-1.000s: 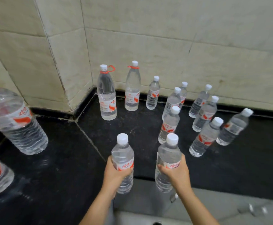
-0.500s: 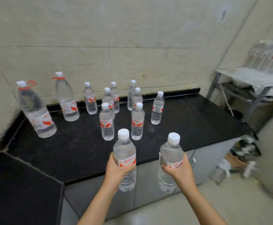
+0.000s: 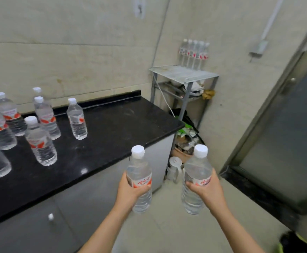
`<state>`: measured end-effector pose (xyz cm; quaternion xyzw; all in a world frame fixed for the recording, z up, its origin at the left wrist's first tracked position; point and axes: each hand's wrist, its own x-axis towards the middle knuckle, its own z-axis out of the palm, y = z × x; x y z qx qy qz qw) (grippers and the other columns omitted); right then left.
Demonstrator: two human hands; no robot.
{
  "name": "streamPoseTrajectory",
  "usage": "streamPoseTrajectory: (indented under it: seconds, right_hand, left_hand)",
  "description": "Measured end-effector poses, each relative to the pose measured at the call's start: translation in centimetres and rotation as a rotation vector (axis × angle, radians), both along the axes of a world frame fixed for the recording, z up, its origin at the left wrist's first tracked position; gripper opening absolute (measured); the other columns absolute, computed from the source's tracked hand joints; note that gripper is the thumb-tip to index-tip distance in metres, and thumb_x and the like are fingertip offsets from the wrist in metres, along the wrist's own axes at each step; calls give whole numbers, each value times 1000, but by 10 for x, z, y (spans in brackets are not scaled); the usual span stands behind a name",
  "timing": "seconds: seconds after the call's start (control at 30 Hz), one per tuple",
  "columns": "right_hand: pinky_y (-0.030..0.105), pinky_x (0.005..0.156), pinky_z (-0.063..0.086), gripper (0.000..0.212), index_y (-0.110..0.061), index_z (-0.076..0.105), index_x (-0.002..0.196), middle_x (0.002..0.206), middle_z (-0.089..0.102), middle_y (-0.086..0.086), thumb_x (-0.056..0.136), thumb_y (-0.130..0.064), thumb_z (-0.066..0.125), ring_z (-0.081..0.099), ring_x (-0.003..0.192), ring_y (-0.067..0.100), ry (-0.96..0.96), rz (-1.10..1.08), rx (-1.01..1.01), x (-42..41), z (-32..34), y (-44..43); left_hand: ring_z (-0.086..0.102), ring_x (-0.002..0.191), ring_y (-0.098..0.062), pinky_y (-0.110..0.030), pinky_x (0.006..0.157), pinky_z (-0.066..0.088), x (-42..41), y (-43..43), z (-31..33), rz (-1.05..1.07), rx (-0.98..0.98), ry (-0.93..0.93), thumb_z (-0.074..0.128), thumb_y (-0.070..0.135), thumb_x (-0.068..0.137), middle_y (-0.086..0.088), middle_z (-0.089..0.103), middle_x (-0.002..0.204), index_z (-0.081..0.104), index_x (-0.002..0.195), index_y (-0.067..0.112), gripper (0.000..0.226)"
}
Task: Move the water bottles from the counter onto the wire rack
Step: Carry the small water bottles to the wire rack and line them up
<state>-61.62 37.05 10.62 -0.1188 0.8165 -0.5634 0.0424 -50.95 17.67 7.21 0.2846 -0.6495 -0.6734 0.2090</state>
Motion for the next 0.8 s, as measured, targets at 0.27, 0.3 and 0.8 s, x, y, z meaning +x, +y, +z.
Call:
streamPoseTrajectory:
  seconds: [0.27,0.3,0.8]
  right_hand:
    - [31,88,43,66,-26,45,110,103,58,-3,61,-3,82,56,98,18,-12,-156,-2,-58,-7,59]
    - [32,89,44,66,-27,45,109,103,59,-2,60,-3,82,57,99,19,-23,-169,2,-68,-9,61]
    - [32,88,44,65,-20,48,113,108,60,2,61,2,81,58,99,18,-60,-300,10,-272,-6,72]
  left_hand:
    - [63,94,-20,-28,79,48,-92,36,7,-172,-63,-6,83,-1,60,-7,65,105,52,116,7,64]
    - [63,92,-18,-26,77,48,-104,36,8,-187,-59,-5,85,3,56,-6,65,104,52,115,8,67]
    - [64,77,2,-10,65,48,-344,36,-17,-346,-13,44,84,2,56,6,64,95,53,103,21,59]
